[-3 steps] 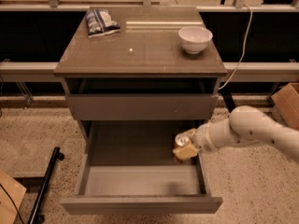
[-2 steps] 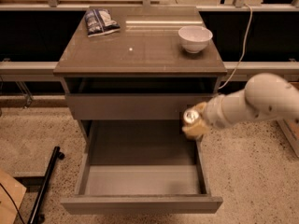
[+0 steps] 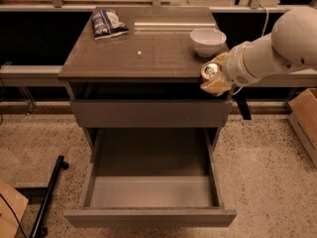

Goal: Pick orange can from middle drawer and place on counter

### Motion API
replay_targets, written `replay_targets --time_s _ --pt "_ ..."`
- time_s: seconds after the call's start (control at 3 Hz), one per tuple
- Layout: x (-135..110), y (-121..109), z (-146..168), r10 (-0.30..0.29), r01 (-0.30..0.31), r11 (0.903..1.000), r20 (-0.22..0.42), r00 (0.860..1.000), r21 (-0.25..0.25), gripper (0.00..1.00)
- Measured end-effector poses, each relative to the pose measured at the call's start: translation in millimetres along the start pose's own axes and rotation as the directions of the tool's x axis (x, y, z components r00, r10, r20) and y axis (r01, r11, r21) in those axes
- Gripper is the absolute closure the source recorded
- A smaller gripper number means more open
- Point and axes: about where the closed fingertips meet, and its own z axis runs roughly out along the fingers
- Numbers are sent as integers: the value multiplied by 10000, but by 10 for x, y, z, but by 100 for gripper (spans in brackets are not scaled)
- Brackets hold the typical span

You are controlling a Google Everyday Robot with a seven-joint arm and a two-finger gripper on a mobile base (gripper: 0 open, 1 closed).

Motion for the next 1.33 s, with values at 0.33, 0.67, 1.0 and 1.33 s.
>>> replay_targets --time_s 0.33,0.67,1.0,1.33 --pt "0 0 0 0 0 10000 0 10000 0 100" --pt "14 -138 -31 69 -63 9988 -136 9999 491 100" --pt "-29 -326 -55 74 -90 9958 177 9998 910 100" --pt "-151 -459 -25 175 -261 9954 933 9955 921 100"
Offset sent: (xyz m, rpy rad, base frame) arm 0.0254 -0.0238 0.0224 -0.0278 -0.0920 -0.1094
